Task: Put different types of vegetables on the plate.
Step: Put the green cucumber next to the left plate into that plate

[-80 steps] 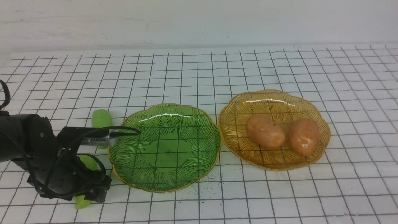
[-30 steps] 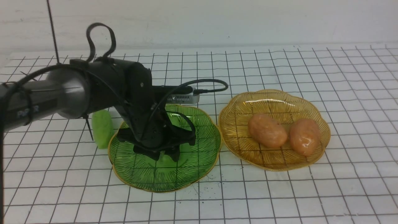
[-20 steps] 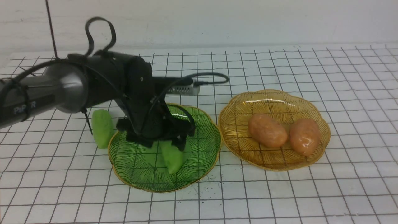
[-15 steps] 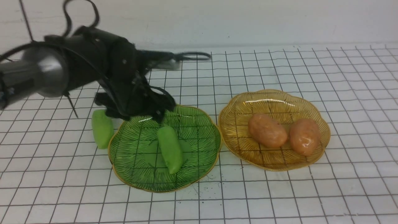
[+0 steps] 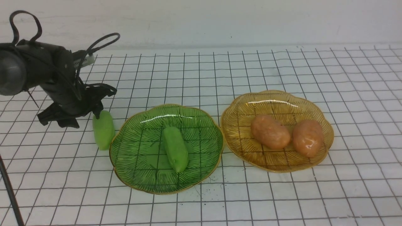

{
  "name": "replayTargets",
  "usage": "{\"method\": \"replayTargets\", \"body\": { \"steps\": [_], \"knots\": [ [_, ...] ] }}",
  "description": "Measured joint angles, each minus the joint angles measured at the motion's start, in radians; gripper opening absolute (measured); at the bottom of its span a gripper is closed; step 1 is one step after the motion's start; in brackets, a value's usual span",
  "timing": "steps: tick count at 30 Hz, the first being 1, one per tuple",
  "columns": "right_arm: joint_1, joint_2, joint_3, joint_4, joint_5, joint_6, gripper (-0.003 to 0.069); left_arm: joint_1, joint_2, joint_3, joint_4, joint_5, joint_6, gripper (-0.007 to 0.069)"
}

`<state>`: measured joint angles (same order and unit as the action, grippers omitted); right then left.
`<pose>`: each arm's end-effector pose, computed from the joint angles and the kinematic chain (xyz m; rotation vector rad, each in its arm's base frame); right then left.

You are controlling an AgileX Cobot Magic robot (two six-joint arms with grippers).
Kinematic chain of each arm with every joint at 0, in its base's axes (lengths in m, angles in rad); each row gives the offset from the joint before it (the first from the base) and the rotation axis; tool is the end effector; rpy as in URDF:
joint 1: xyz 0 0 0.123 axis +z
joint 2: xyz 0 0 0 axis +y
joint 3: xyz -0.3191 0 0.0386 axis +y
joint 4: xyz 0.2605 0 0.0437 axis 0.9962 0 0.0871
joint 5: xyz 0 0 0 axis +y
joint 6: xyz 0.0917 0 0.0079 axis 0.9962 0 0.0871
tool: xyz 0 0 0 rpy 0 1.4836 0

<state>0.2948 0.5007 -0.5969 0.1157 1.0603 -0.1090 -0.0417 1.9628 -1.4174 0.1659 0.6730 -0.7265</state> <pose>0.0474 0.0241 0.3083 -0.4677 2.4074 0.2306 0.4424 -0.0090 0.2227 -0.7655 2.5744 -0.0596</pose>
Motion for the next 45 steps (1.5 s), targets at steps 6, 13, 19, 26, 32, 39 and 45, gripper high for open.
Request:
{"method": "replayTargets", "body": {
  "steps": [6,13,19,26,32,39,45],
  "knots": [
    [0.0,0.0,0.0,0.001,-0.012,0.0,-0.0015,-0.014,0.033,0.0,-0.062,-0.114,0.003,0.0311],
    [0.0,0.0,0.0,0.001,-0.02,0.0,-0.0015,-0.025,0.053,0.0,-0.058,-0.178,0.12,0.0339],
    [0.0,0.0,0.0,0.001,-0.024,0.017,-0.0015,-0.027,0.055,0.0,-0.02,-0.179,0.206,0.0441],
    [0.0,0.0,0.0,0.001,-0.027,0.019,-0.0015,-0.033,0.085,-0.003,-0.041,-0.194,0.216,0.0573],
    [0.0,0.0,0.0,0.001,-0.027,0.021,-0.0015,-0.033,0.125,-0.001,-0.044,-0.177,0.216,0.0589],
    [0.0,0.0,0.0,0.001,-0.027,0.023,-0.0015,-0.031,0.125,-0.009,-0.059,-0.156,0.217,0.0387],
    [0.0,0.0,0.0,0.001,-0.028,0.023,-0.0015,-0.023,0.072,-0.092,-0.081,0.009,0.281,0.0373]
  ]
}}
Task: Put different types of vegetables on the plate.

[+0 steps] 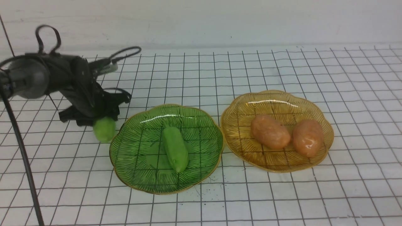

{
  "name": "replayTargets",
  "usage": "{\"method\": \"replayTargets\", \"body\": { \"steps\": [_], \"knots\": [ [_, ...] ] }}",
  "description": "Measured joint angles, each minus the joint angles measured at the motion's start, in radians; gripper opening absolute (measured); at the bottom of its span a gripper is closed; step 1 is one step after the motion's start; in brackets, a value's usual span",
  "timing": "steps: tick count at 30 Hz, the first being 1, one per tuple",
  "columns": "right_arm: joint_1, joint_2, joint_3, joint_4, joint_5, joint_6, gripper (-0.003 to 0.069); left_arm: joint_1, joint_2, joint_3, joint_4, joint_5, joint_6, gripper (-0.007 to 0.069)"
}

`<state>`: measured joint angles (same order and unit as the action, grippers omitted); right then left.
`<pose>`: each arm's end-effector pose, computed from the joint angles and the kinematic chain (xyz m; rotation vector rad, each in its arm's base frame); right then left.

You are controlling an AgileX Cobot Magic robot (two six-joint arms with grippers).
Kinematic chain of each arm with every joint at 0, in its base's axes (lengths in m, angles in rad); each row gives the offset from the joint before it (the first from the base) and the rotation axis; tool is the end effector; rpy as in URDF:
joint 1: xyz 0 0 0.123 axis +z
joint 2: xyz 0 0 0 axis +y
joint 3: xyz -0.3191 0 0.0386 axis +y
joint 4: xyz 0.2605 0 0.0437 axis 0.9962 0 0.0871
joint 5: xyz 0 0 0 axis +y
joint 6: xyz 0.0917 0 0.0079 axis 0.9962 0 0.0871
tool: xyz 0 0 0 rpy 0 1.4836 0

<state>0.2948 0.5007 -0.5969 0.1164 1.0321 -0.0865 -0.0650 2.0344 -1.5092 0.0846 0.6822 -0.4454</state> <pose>0.0493 0.0246 0.3099 -0.4334 2.3864 0.2431 0.4639 -0.0253 0.2156 -0.4375 2.6523 -0.0665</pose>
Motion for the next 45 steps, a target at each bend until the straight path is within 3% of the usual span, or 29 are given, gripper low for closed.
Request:
{"method": "replayTargets", "body": {
  "steps": [5,9,13,25,33,45],
  "knots": [
    [0.0,0.0,0.0,0.0,-0.001,0.0,-0.0015,-0.006,-0.095,-0.063,-0.026,0.198,0.119,0.0373],
    [0.0,0.0,0.0,-0.001,-0.036,0.0,-0.0015,-0.043,-0.135,-0.074,-0.135,0.362,0.26,0.0373],
    [0.0,0.0,0.0,-0.001,-0.078,0.0,-0.0015,-0.102,-0.099,-0.056,-0.203,0.406,0.331,0.0373],
    [0.0,0.0,0.0,-0.003,-0.104,0.0,-0.0015,-0.202,-0.009,-0.048,-0.228,0.376,0.341,0.0384],
    [0.0,0.0,-0.007,-0.028,-0.067,-0.014,-0.0015,-0.207,-0.009,-0.05,-0.252,0.388,0.29,0.0545],
    [0.0,-0.161,-0.088,-0.116,0.019,-0.018,-0.0015,-0.207,-0.009,-0.181,-0.261,0.523,0.291,0.0563]
  ]
}}
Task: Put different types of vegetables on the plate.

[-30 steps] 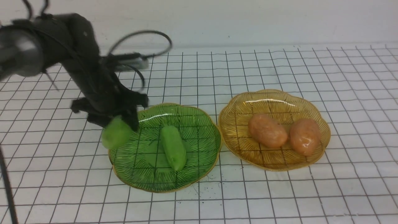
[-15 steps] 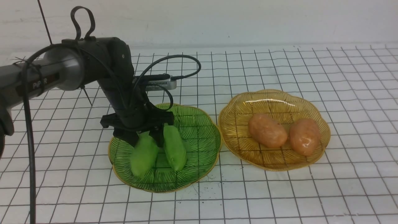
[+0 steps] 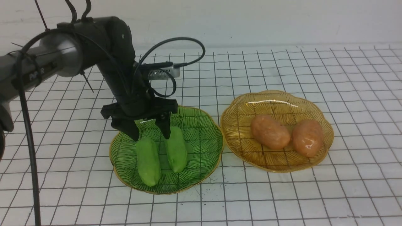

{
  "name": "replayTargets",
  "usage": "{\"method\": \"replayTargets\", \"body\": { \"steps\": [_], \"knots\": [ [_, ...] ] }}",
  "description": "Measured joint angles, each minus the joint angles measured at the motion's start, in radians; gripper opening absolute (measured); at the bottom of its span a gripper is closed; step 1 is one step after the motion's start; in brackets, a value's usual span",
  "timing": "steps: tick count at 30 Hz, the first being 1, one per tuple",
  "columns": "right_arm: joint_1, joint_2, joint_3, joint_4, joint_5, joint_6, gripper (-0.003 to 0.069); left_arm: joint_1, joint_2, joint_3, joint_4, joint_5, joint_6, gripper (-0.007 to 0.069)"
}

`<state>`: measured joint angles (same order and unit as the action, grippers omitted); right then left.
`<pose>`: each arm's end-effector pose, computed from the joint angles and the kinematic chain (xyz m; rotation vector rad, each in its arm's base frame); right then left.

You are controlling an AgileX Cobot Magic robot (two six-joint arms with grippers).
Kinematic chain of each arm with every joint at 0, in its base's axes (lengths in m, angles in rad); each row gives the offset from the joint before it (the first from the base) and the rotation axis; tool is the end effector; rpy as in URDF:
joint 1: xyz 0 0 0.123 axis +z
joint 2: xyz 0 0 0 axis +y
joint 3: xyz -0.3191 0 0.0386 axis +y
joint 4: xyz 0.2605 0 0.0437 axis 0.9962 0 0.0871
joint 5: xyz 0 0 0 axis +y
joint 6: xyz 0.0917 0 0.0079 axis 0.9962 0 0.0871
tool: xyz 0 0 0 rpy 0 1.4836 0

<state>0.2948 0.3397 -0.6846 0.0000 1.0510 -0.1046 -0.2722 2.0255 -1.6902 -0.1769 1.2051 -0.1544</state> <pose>0.0165 0.0050 0.3414 -0.4348 2.1482 0.1073 0.4257 -0.1345 0.2582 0.0978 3.0475 -0.2902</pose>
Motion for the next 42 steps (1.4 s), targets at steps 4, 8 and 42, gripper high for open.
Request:
{"method": "replayTargets", "body": {
  "steps": [4,8,42],
  "knots": [
    [0.0,-0.075,0.022,0.0,-0.12,0.015,-0.0015,0.0,0.0,-0.006,-0.009,0.004,0.0,0.0563],
    [0.0,-0.095,0.089,0.0,-0.355,0.021,-0.0015,0.0,0.0,-0.006,-0.009,0.004,0.019,0.0563],
    [-0.026,-0.176,0.278,0.0,-0.661,0.022,-0.0015,0.0,-0.026,-0.006,0.111,0.019,0.273,-0.0008]
  ]
}}
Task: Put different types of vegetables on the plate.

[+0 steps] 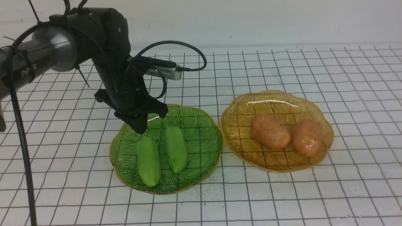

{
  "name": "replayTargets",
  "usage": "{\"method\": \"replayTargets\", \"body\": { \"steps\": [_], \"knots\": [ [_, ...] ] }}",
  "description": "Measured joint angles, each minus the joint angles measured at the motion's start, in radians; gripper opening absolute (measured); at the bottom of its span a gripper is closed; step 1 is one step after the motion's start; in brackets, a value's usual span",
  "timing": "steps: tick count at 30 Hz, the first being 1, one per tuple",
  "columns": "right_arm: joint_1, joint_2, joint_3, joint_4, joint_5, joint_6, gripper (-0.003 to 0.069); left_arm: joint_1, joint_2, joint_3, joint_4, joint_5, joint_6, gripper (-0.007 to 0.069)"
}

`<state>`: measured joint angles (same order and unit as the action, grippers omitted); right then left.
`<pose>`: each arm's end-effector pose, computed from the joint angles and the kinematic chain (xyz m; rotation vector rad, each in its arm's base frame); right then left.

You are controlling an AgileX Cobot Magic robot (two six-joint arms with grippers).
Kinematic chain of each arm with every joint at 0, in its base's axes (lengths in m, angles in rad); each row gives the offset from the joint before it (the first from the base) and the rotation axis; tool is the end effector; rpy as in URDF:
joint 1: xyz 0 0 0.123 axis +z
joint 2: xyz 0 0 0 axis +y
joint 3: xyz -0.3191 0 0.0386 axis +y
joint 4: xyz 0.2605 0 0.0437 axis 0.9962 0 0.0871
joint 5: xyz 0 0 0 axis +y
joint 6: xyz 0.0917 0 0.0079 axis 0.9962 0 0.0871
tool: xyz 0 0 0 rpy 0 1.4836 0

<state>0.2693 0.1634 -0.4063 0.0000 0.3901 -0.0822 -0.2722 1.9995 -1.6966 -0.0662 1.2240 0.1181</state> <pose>0.0247 0.0068 0.3124 -0.2855 1.6076 0.1436 0.4236 -0.1242 0.2701 0.5572 2.9619 -0.1110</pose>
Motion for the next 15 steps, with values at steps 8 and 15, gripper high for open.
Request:
{"method": "replayTargets", "body": {
  "steps": [8,15],
  "knots": [
    [-0.17,-0.152,0.234,0.022,-0.03,0.002,-0.0015,0.0,0.0,0.0,0.0,0.0,0.0,-0.0008],
    [-0.263,-0.171,0.414,0.045,-0.022,0.015,-0.0015,0.0,-0.063,0.0,0.002,0.001,0.0,-0.0008]
  ]
}}
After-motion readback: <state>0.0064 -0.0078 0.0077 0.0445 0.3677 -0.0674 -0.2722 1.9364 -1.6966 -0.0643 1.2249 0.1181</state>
